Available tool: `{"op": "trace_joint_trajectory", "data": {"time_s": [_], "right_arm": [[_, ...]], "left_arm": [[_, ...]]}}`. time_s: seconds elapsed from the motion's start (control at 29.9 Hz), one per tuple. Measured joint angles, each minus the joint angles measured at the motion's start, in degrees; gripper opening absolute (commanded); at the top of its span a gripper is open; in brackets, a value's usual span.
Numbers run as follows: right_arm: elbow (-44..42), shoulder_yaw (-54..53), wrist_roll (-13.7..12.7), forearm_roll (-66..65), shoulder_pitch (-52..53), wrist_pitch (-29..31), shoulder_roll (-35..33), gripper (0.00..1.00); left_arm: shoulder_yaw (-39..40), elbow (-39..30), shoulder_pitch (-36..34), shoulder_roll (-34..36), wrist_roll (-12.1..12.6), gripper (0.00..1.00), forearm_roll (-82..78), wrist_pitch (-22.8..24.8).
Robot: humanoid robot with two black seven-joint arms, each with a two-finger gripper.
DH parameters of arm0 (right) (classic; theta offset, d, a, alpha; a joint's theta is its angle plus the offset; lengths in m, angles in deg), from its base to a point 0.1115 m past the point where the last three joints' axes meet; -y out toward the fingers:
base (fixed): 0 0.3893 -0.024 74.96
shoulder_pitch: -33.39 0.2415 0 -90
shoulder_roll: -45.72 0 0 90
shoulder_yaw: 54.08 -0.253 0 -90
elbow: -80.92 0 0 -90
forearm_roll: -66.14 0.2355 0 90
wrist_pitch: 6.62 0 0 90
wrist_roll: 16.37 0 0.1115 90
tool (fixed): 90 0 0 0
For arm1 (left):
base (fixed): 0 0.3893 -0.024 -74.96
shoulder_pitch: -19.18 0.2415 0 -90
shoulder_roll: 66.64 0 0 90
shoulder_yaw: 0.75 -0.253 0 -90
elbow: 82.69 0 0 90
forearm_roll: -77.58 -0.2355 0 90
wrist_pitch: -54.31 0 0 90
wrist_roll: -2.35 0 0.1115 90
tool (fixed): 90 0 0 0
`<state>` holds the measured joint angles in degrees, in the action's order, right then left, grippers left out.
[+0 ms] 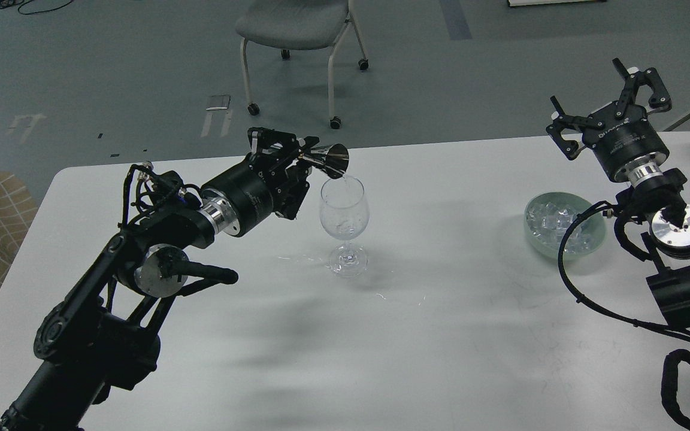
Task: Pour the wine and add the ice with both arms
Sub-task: 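Tilt the jigger over the wine glass with the left gripper to pour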
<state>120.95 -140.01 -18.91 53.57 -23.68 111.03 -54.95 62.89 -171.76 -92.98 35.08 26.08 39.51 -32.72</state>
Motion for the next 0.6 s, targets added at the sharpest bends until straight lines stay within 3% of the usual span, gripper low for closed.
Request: {"op": "trace_joint_trajectory", "data": {"time_s": [0.6], "right_arm": [[-0.1,0.0,0.1,0.0,-0.1,0.1,-0.1,1.0]], "left_arm": [[-3.0,-0.3,-2.4,2.5,0.0,0.0,-10.0,3.0]]}}
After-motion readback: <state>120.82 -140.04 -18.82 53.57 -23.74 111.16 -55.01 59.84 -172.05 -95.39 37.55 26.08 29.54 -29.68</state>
